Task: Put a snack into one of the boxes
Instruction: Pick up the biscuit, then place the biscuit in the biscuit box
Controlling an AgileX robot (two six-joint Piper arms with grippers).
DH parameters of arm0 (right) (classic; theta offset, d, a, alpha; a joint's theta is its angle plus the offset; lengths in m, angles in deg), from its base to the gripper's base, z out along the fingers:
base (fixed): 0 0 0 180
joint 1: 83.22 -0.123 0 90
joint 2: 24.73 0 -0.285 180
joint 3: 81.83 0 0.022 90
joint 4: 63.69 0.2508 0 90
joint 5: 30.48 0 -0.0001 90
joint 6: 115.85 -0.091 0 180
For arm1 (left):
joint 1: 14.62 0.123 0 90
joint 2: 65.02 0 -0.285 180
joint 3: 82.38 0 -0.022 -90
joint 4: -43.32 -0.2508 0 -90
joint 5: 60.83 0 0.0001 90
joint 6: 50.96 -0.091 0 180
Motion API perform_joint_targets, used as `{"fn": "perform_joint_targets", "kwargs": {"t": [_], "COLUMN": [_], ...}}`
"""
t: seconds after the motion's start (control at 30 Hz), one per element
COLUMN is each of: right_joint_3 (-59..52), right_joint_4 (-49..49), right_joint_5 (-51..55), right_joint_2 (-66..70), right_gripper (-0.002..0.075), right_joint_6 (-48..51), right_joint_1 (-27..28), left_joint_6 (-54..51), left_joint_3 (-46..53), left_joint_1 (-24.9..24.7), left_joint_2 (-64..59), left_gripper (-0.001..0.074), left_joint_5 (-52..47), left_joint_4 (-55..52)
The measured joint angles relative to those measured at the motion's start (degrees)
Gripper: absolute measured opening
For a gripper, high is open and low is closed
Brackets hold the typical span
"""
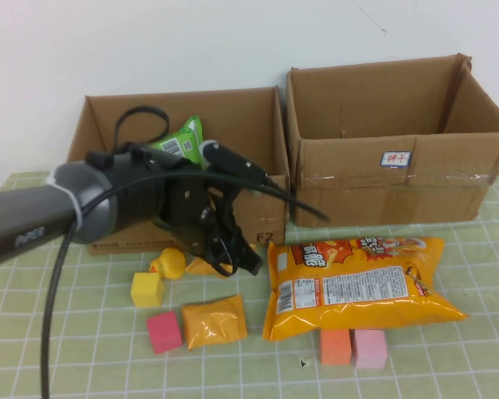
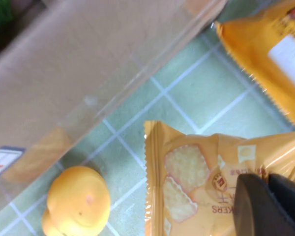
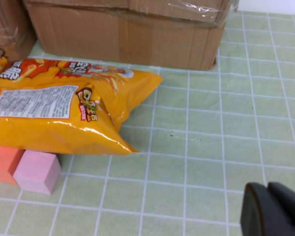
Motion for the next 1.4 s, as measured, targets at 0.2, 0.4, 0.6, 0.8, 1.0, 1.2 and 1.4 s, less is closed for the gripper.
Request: {"fn": "perform_joint_targets", "kwargs": {"t": [0.2,0.4,0.6,0.8,1.0,1.2,1.4], "right_joint_3": [0.0,0.0,0.0,0.0,0.0,0.0,0.0], "right_joint_4": [0.0,0.0,0.0,0.0,0.0,0.0,0.0], "right_joint_5": [0.0,0.0,0.0,0.0,0.0,0.0,0.0], "right_joint_2": [0.0,0.0,0.0,0.0,0.0,0.0,0.0], "right_gripper": [-0.0002,-0.0002,-0.0002,-0.0002,-0.0002,-0.0002,-0.0002], "right_joint_6": [-0.3,-0.3,-0.3,-0.2,-0.1,-0.1,-0.1], "right_joint_1": [0.0,0.0,0.0,0.0,0.0,0.0,0.0], "left_joint_6": [-0.5,-8.6,-15.8,-23.4,-28.1,-33.1,-39.9], "left_joint_3": [-0.1,-3.1,-9.1,-15.2,-25.5,-35.3,-42.7], "left_joint_1": [0.0,0.0,0.0,0.0,0.0,-0.1,-0.1], "left_joint_2": [3.5,7.6,9.5,9.1,2.5,-8.6,-17.9], "left_gripper": [0.0006,0.0004,0.0004,0.0004,0.0004,0.0001,0.0156], "left_joint_5": [-3.0,-7.5,-6.8,3.9,8.3,13.7,13.9], "left_joint_4": [4.8,16.7,26.9,36.3,42.1,48.0,50.0]}}
